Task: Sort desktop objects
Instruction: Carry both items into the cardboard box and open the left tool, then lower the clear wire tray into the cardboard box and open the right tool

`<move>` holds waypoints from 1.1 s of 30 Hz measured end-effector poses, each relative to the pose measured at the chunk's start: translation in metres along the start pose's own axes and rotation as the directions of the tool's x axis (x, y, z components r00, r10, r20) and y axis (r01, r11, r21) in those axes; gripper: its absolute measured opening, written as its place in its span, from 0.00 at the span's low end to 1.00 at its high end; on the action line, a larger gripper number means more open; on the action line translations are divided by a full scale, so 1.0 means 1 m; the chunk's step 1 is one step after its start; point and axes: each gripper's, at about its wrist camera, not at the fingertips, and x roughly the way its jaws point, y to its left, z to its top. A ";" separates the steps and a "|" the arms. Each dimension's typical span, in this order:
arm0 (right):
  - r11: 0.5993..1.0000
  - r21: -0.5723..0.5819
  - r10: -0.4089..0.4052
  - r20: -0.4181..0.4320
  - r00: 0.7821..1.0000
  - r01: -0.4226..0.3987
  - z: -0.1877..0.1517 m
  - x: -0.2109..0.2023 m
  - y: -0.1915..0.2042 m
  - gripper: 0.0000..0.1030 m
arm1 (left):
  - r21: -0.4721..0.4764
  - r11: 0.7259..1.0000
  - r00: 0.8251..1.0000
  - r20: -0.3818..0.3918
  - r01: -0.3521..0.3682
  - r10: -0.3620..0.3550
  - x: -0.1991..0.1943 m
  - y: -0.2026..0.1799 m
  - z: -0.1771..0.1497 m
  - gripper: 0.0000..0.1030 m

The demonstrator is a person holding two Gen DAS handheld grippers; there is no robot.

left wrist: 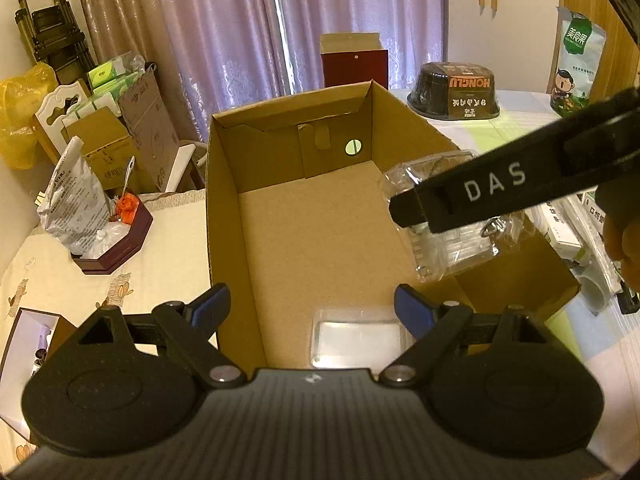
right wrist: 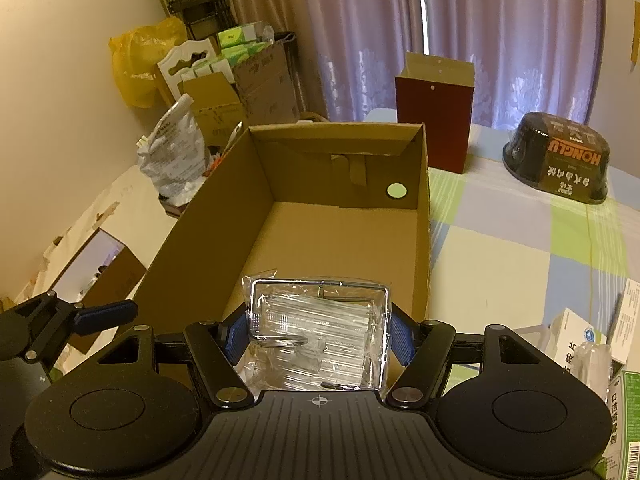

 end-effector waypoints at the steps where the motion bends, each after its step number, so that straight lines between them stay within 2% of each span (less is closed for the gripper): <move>1: 1.000 -0.001 0.000 -0.001 1.000 0.000 0.000 0.001 0.000 0.66 | -0.002 1.000 1.000 0.000 0.001 -0.001 0.000 0.000 0.000 0.84; 14: 1.000 -0.002 -0.018 -0.021 1.000 0.018 -0.003 0.009 -0.004 0.67 | -0.012 1.000 1.000 -0.001 0.008 -0.008 -0.001 0.004 0.000 0.84; 15: 1.000 -0.001 -0.013 -0.022 1.000 0.013 -0.004 0.010 -0.004 0.76 | -0.015 1.000 1.000 -0.001 0.009 -0.009 -0.001 0.004 0.000 0.84; 17: 1.000 -0.004 -0.021 -0.005 1.000 0.021 -0.004 0.008 -0.003 0.80 | -0.017 1.000 1.000 -0.001 0.009 -0.009 0.000 0.004 0.000 0.84; 33: 1.000 -0.003 -0.015 0.003 1.000 0.015 -0.004 0.001 -0.006 0.80 | -0.019 1.000 1.000 0.002 0.010 -0.010 0.000 0.003 -0.002 0.84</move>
